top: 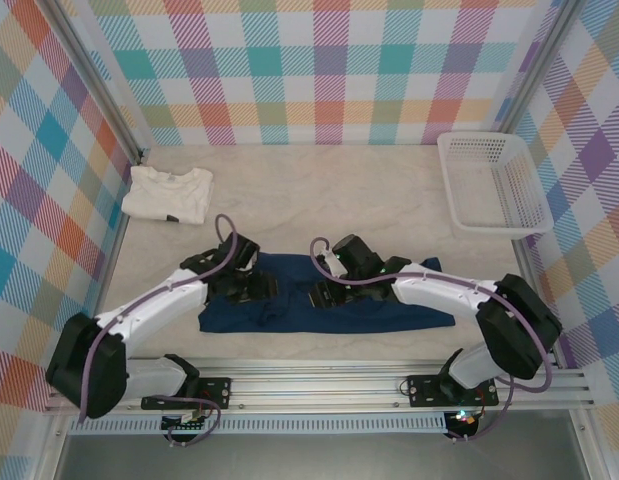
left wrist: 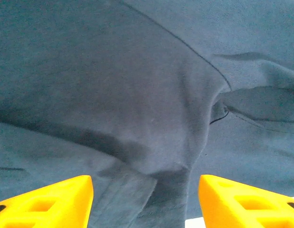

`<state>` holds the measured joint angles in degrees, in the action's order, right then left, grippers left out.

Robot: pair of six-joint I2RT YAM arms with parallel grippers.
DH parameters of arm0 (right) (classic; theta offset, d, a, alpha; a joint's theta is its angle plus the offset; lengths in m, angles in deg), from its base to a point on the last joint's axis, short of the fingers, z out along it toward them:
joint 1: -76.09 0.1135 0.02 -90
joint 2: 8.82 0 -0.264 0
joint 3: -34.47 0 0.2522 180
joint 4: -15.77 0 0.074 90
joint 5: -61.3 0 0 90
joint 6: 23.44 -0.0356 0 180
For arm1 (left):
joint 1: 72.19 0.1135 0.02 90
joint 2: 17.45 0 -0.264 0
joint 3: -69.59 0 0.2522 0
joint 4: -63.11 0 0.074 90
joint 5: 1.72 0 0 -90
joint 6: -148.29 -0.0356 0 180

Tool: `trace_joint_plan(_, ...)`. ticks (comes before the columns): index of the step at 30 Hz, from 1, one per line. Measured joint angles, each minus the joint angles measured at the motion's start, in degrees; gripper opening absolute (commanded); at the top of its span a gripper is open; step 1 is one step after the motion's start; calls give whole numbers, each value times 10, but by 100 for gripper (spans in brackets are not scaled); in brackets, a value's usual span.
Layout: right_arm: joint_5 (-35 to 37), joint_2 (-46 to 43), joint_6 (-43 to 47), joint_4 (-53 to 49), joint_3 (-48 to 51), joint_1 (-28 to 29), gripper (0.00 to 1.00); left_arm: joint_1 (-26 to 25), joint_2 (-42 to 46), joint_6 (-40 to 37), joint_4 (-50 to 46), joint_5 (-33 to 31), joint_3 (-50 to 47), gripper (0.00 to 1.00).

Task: Fold the inside-out t-shirt

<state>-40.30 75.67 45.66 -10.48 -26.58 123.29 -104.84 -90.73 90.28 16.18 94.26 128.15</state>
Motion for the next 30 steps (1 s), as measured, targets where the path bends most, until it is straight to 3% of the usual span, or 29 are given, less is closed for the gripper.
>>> trace_joint_plan(6,13,-12,-7,6,0,0,49,-47,-78,-5,-21,-81,42,61)
trace_joint_plan(13,30,-30,-8,7,1,0,49,-64,-98,-12,-70,-137,43,38)
trace_joint_plan(25,36,-26,-6,7,2,0,49,-62,-35,53,-121,-209,-26,6)
trace_joint_plan(30,34,-16,0,7,1,0,49,-62,42,86,-129,-217,-58,0)
